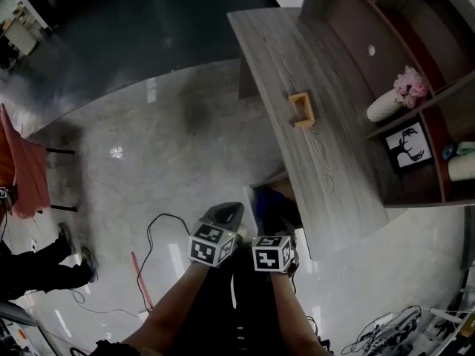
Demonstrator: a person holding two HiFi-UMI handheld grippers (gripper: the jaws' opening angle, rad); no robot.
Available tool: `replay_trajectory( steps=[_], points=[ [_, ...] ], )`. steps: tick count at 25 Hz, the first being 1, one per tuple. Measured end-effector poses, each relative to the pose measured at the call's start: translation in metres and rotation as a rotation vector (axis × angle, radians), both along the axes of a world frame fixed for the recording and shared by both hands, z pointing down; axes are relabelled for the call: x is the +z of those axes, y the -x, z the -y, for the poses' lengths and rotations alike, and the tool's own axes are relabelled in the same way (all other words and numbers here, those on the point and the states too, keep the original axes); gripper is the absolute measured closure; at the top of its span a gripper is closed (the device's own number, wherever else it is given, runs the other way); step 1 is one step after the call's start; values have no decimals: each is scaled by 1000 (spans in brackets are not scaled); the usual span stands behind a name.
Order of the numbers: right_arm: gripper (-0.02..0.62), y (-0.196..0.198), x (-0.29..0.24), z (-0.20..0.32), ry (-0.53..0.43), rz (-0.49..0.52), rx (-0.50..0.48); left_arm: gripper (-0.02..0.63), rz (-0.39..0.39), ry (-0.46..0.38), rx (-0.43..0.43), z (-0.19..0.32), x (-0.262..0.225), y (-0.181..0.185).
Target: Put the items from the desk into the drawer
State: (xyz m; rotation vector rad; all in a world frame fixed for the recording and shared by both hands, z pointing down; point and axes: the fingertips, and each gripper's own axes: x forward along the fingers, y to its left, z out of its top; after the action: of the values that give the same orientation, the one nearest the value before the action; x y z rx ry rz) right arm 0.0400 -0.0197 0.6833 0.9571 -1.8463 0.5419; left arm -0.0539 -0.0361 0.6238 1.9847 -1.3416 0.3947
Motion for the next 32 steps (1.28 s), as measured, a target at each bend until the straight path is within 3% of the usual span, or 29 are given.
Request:
replay_trajectory(
  steps=[10, 16, 26, 32],
  points=[
    [430, -1, -38, 24, -60, 52, 10, 595, -13, -50, 11, 13, -31, -10],
    [431, -2, -74, 50, -152, 107, 42, 595, -12, -102, 24, 26, -59, -15],
    [497, -7, -171, 111, -393, 345, 171, 595, 29, -238, 67, 63, -119, -21],
    [557, -7, -227, 123, -503, 452, 163, 595, 0, -318, 98, 83, -161, -36]
  ],
)
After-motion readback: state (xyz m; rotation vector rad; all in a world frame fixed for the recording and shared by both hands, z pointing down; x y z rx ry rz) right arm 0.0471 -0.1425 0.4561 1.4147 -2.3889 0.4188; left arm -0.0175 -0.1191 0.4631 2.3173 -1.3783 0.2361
